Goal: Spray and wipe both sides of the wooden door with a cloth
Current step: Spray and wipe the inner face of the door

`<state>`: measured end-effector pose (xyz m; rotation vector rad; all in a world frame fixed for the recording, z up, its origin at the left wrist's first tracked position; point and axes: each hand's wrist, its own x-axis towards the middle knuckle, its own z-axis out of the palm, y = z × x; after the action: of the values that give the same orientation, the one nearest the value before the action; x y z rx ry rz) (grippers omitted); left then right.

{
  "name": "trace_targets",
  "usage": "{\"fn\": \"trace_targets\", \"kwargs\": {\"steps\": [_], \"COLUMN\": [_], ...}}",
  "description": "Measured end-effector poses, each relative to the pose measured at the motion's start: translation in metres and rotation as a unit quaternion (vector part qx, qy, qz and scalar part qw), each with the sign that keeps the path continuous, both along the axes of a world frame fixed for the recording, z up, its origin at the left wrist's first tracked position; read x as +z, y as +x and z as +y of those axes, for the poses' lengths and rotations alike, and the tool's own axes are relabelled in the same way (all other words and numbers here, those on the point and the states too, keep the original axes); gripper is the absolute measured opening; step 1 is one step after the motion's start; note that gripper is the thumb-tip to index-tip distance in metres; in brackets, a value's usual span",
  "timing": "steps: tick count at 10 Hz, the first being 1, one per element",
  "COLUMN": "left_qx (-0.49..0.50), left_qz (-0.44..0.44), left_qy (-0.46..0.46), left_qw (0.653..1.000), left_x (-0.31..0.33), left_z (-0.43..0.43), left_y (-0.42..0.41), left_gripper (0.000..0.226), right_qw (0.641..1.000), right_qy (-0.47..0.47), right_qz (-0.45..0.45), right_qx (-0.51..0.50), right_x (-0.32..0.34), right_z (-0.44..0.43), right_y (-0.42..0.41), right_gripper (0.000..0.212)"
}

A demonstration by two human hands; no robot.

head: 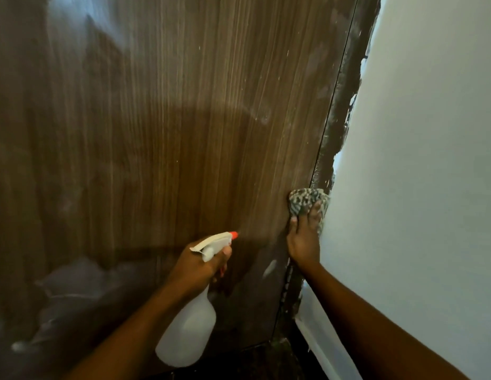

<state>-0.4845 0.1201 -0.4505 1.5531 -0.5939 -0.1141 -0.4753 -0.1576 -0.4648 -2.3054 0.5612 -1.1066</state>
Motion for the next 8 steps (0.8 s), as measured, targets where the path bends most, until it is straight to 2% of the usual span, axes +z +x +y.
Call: {"fn": "trace_targets", "kwargs": {"steps": [1, 2, 3, 4, 5, 6, 7, 8], "left_qx": [0.008, 0.034, 0.053, 0.051, 0.05, 0.035, 0.035, 0.034], "left_qz": [0.031, 0.058, 0.032, -0.031, -0.027, -0.008, -0.033, -0.049], "left_qy": [-0.01, -0.021, -0.03, -0.034, -0.07, -0.064, -0.019, 0.057], "left_qw": [0.999, 0.998, 0.998, 0.998, 0.996, 0.997, 0.999, 0.997], "left_x": [-0.015, -0.028, -0.024, -0.01, -0.008, -0.018, -0.039, -0.077], "left_z": [-0.012, -0.023, -0.032, -0.039, -0.048, -0.05, -0.047, -0.036], "left_y": [-0.003, -0.004, -0.006, -0.013, -0.019, -0.022, -0.03, -0.039], "left_gripper": [0.004, 0.012, 0.01, 0.013, 0.03, 0.044, 0.026, 0.025], "right_qw": [0.995, 0.984, 0.988, 0.989, 0.986, 0.984, 0.987, 0.987], "right_qy": [-0.083, -0.12, -0.12, -0.144, -0.158, -0.174, -0.161, -0.157], "right_qz": [0.052, 0.125, 0.095, 0.029, -0.026, -0.036, -0.015, -0.037], "right_qx": [0.036, 0.048, 0.017, -0.024, -0.042, -0.021, -0.01, -0.016], "right_x": [-0.043, -0.078, -0.055, -0.002, 0.015, -0.036, -0.122, -0.15], "right_z": [-0.015, -0.019, -0.021, -0.016, -0.011, -0.006, 0.013, 0.017], "right_y": [-0.018, -0.027, -0.017, -0.002, 0.01, 0.012, -0.002, 0.002], "right_gripper": [0.059, 0.063, 0.06, 0.059, 0.06, 0.069, 0.08, 0.07]}}
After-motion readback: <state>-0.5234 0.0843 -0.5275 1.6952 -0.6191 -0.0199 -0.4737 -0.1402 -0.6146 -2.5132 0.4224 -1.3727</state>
